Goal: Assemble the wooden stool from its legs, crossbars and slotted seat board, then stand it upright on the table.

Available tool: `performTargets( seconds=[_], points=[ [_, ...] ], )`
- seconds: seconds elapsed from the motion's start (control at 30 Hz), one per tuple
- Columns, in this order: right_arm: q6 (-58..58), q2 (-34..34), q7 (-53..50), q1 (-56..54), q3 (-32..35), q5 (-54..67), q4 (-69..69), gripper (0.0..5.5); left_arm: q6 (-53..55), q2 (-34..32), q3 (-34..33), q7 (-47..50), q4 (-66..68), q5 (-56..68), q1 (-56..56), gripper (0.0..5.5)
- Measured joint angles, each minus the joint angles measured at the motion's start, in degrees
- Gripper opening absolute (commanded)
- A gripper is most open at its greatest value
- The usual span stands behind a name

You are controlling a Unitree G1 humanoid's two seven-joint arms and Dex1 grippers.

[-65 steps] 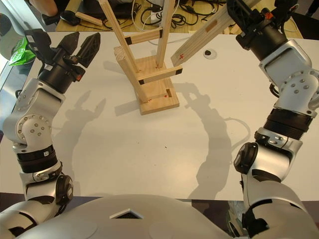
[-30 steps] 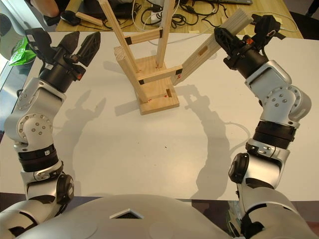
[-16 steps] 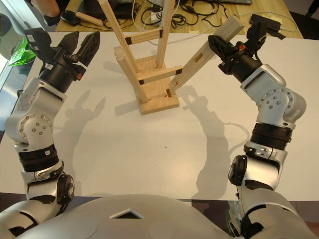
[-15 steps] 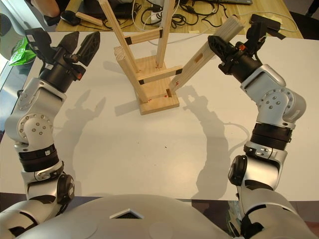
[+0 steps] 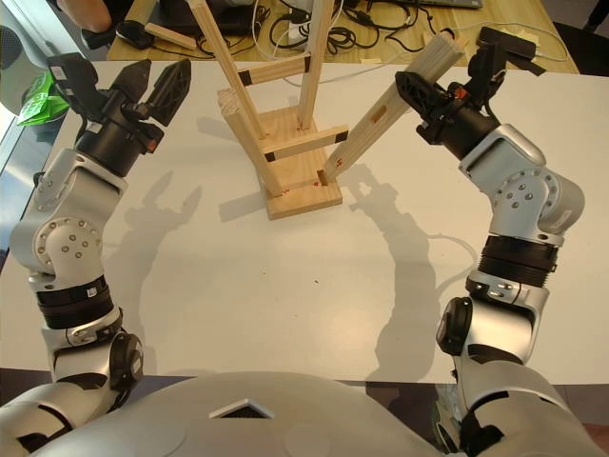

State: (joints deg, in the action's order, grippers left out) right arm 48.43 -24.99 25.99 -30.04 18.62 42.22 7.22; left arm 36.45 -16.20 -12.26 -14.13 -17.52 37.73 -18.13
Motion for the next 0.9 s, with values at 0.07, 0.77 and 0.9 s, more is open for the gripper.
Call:
performTargets(
  seconds=[0.07, 0.77, 0.9],
  points=[
    [0.0, -0.13, 0.06, 0.0, -0.01, -0.04, 0.0, 1.0, 0.0, 0.37, -0.01, 0.16, -0.27, 0.0, 0.01, 4.16],
    [0.1, -0.16, 0.66, -0.02, -0.43, -0.56, 0.0, 1.0, 0.04, 0.94, -0.19, 0.9, -1.55, 0.79, 1.01, 4.16],
    [0.1, -0.16, 0.65, -0.02, -0.42, -0.56, -0.01, 1.0, 0.04, 0.94, -0.19, 0.91, -1.55, 0.8, 1.06, 4.16]
  ],
)
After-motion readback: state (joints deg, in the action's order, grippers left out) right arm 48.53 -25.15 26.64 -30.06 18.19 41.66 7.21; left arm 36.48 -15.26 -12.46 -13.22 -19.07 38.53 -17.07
